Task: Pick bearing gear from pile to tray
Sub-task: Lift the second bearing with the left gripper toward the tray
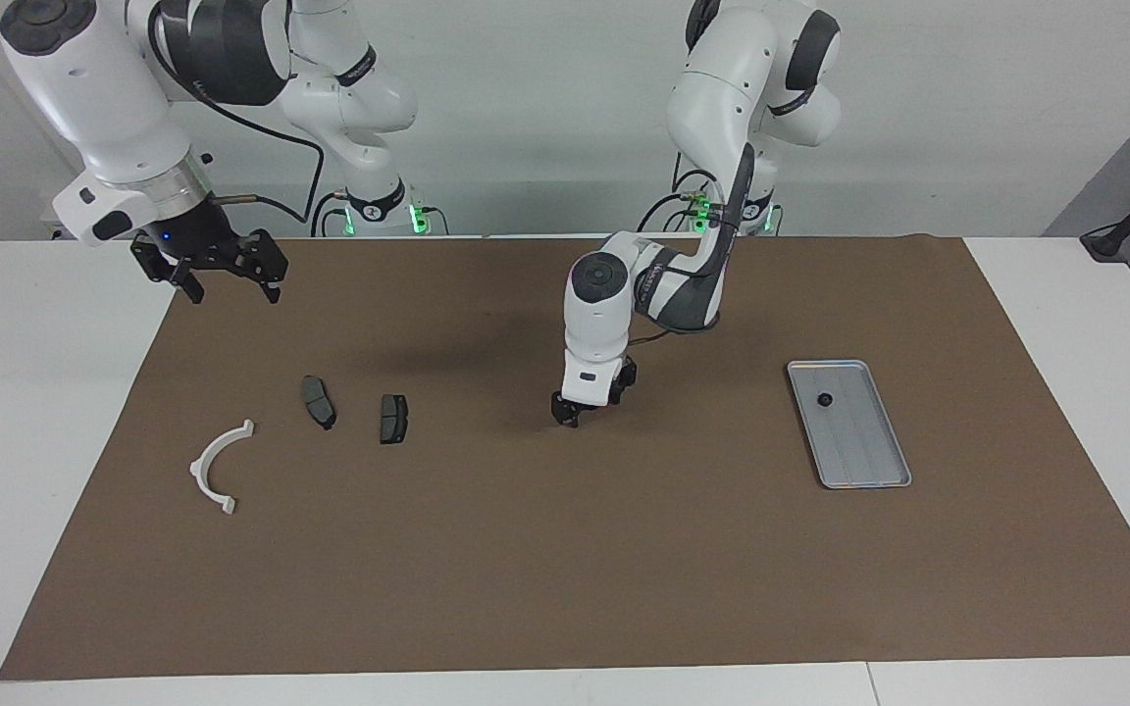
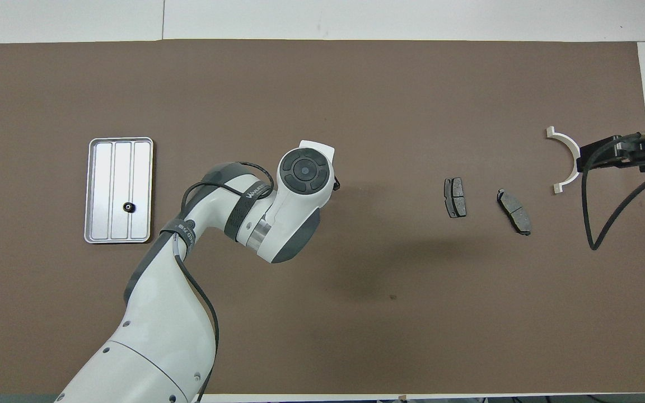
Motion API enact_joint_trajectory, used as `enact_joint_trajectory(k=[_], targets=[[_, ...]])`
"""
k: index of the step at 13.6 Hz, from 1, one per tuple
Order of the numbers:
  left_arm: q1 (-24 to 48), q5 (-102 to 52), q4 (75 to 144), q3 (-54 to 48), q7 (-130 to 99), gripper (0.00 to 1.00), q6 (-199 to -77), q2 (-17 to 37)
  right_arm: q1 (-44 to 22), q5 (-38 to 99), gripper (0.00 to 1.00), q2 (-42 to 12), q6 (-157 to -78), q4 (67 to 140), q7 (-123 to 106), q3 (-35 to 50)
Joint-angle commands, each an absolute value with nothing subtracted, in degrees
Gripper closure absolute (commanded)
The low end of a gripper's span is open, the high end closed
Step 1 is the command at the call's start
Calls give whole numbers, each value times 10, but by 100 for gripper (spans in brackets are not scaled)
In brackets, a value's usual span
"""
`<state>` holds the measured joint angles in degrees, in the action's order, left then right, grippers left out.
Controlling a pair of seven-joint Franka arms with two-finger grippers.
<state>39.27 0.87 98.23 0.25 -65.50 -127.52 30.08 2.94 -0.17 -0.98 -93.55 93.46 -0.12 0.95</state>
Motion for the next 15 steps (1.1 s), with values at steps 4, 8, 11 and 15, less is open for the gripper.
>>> enact_joint_trajectory(k=[4,8,11,15], targets=[[409,-3,1018,9,-668,30,-1294,287,38,11,0,-5,-912,916,18,20],[408,-3,1021,9,-665,46,-1295,285,35,2,0,-4,-897,909,18,20],[407,-3,1033,10,-662,62,-1308,283,34,2,0,0,-897,910,18,20],[405,-3,1036,11,-663,100,-1307,280,34,1,0,1,-897,911,18,20]])
